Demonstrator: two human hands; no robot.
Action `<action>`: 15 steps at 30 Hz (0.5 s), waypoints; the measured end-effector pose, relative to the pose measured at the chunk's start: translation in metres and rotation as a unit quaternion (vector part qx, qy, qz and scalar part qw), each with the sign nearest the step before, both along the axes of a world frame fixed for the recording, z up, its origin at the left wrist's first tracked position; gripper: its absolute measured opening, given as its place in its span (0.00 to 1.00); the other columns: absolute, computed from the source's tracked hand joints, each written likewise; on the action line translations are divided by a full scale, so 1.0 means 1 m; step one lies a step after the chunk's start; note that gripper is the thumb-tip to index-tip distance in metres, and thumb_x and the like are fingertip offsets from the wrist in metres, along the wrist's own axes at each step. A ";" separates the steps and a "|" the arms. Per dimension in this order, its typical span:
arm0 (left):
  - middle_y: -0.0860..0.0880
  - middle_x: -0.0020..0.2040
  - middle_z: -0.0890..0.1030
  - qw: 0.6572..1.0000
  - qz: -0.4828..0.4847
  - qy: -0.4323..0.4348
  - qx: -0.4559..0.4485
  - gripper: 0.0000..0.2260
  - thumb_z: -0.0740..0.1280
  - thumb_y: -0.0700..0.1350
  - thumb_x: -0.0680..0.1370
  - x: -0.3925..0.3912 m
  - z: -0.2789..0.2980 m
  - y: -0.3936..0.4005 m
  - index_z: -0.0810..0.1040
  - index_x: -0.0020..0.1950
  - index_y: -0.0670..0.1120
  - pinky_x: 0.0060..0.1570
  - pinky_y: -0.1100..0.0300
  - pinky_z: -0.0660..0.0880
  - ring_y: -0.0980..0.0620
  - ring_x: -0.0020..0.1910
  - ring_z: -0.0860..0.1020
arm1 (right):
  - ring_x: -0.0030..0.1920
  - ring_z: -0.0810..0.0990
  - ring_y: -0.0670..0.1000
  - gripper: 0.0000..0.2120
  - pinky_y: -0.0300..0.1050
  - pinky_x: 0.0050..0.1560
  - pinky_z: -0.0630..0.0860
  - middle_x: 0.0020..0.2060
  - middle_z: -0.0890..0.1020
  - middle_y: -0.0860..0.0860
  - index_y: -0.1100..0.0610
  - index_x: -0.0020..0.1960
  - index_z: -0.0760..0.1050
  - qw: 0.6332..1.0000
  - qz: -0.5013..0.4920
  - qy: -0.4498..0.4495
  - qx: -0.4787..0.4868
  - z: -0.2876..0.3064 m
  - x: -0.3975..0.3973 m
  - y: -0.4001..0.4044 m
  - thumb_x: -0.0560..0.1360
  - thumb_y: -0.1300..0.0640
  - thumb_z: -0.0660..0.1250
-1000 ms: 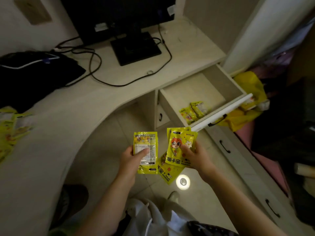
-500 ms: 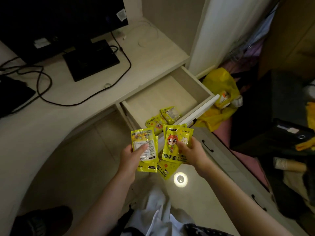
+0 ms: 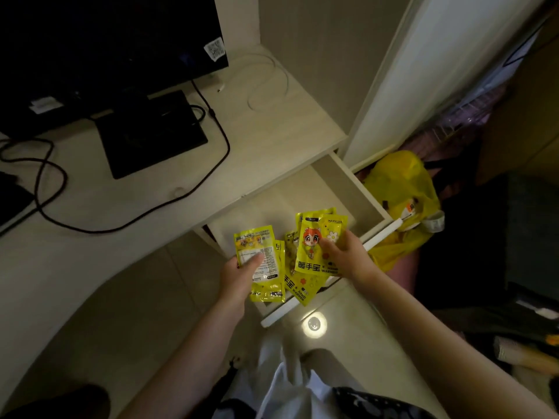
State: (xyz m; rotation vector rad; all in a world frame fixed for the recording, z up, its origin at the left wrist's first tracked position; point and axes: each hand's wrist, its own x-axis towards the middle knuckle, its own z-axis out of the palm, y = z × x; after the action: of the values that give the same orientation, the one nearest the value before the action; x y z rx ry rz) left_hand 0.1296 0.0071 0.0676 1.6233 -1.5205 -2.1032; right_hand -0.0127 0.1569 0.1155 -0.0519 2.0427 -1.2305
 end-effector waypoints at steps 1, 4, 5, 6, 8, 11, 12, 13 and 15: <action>0.46 0.43 0.84 1.000 0.007 -0.002 0.006 0.02 0.70 0.43 0.75 -0.008 -0.003 -0.002 0.80 0.46 0.46 0.41 0.57 0.78 0.48 0.41 0.83 | 0.42 0.82 0.46 0.08 0.44 0.44 0.79 0.46 0.82 0.50 0.54 0.58 0.71 1.000 0.007 0.001 -0.002 -0.002 -0.010 -0.004 0.79 0.56 0.62; 0.44 0.44 0.85 0.999 0.025 -0.018 0.030 0.04 0.71 0.44 0.74 -0.034 -0.014 -0.002 0.81 0.47 0.45 0.45 0.51 0.80 0.45 0.42 0.84 | 0.41 0.80 0.43 0.07 0.39 0.41 0.77 0.42 0.80 0.46 0.53 0.57 0.70 0.999 0.041 0.000 0.013 -0.004 -0.041 -0.015 0.79 0.57 0.62; 0.44 0.44 0.85 0.998 0.033 -0.024 0.041 0.05 0.71 0.45 0.74 -0.043 -0.017 0.000 0.81 0.48 0.44 0.47 0.48 0.80 0.44 0.43 0.84 | 0.42 0.80 0.45 0.08 0.41 0.43 0.78 0.43 0.80 0.47 0.54 0.58 0.70 0.999 0.051 -0.003 0.018 -0.007 -0.051 -0.017 0.79 0.56 0.62; 0.44 0.44 0.85 0.997 0.043 -0.033 0.052 0.06 0.71 0.45 0.74 -0.051 -0.022 0.002 0.81 0.48 0.44 0.49 0.46 0.80 0.44 0.44 0.84 | 0.44 0.81 0.48 0.10 0.44 0.47 0.78 0.45 0.81 0.49 0.55 0.60 0.70 0.998 0.060 -0.006 0.023 -0.008 -0.061 -0.019 0.79 0.56 0.62; 0.43 0.45 0.85 0.994 0.060 -0.047 0.074 0.07 0.70 0.46 0.76 -0.067 -0.028 0.007 0.81 0.49 0.44 0.52 0.44 0.79 0.43 0.45 0.84 | 0.46 0.81 0.51 0.13 0.47 0.49 0.78 0.49 0.81 0.53 0.57 0.62 0.70 0.996 0.076 -0.005 0.041 -0.014 -0.082 -0.022 0.78 0.56 0.63; 0.43 0.47 0.85 0.990 0.071 -0.061 0.108 0.08 0.68 0.46 0.77 -0.088 -0.035 0.014 0.81 0.51 0.44 0.54 0.42 0.78 0.42 0.47 0.83 | 0.42 0.80 0.49 0.09 0.44 0.43 0.78 0.46 0.81 0.52 0.56 0.57 0.71 0.993 0.105 -0.006 0.057 -0.025 -0.112 -0.021 0.78 0.57 0.63; 0.42 0.47 0.85 0.988 0.075 -0.066 0.119 0.08 0.68 0.46 0.77 -0.096 -0.036 0.017 0.81 0.52 0.44 0.54 0.42 0.78 0.42 0.48 0.83 | 0.42 0.81 0.50 0.07 0.46 0.43 0.79 0.46 0.81 0.52 0.55 0.56 0.72 0.992 0.112 -0.017 0.059 -0.028 -0.122 -0.021 0.78 0.57 0.63; 0.42 0.48 0.85 0.986 0.082 -0.070 0.129 0.08 0.68 0.45 0.77 -0.103 -0.037 0.020 0.81 0.53 0.44 0.53 0.43 0.79 0.42 0.48 0.83 | 0.45 0.81 0.52 0.08 0.50 0.46 0.80 0.47 0.81 0.53 0.55 0.57 0.72 0.991 0.113 -0.029 0.063 -0.034 -0.131 -0.021 0.78 0.57 0.63; 0.42 0.49 0.84 0.981 0.098 -0.079 0.146 0.08 0.67 0.44 0.78 -0.117 -0.042 0.027 0.79 0.54 0.43 0.51 0.45 0.79 0.42 0.47 0.83 | 0.49 0.81 0.55 0.11 0.54 0.52 0.79 0.51 0.81 0.55 0.57 0.60 0.72 0.988 0.126 -0.036 0.086 -0.048 -0.150 -0.025 0.78 0.56 0.64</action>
State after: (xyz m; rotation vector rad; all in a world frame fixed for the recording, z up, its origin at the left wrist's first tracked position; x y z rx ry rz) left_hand 0.0122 0.0339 0.0251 1.9883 -1.0688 -2.2141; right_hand -0.1623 0.1317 0.0678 -0.1757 2.0019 -0.8878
